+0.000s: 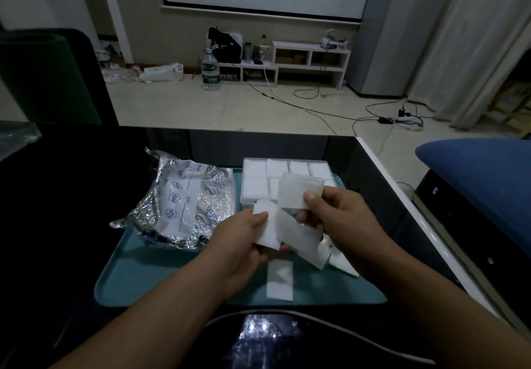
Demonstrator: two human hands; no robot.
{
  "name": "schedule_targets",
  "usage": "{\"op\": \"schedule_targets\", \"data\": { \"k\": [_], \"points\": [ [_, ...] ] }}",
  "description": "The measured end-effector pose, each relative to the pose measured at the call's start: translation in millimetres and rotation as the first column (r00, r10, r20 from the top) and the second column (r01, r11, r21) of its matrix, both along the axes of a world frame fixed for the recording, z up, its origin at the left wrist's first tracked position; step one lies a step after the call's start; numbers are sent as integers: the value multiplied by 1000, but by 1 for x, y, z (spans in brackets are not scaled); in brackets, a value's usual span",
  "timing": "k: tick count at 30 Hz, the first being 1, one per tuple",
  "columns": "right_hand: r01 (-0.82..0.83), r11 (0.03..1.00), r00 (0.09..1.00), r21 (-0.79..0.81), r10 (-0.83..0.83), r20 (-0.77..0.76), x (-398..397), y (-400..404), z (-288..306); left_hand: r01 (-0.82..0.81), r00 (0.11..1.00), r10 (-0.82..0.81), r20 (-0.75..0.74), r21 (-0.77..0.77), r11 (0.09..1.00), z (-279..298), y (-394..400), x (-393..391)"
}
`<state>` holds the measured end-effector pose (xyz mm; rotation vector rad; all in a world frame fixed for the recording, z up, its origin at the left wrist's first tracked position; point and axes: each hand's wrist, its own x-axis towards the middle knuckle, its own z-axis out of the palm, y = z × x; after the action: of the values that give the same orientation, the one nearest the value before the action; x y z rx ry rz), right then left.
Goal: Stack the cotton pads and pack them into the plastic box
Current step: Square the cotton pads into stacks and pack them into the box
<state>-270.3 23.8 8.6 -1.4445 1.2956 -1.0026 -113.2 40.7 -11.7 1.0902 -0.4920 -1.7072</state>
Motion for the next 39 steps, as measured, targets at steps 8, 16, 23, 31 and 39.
{"op": "schedule_targets", "data": {
  "k": [8,16,23,31,39],
  "points": [
    [-309,949,848,59,303,-435,-8,-7,-4,-51,988,56,147,-34,998,-11,-6,0],
    [-402,895,598,-194,97,-795,2,-10,-20,171,977,-155,148,-100,980,-16,-3,-4],
    [-111,992,955,-65,88,-284,12,-7,-26,79,997,-76,34,-103,992,-14,-8,3],
    [-64,985,997,158,58,43,5,-4,-16,44,997,-33,68,-163,986,-12,-4,3],
    [-64,982,998,177,59,35,6,-7,-17,67,997,-59,44,-195,979,-7,-2,3]
  ]
}}
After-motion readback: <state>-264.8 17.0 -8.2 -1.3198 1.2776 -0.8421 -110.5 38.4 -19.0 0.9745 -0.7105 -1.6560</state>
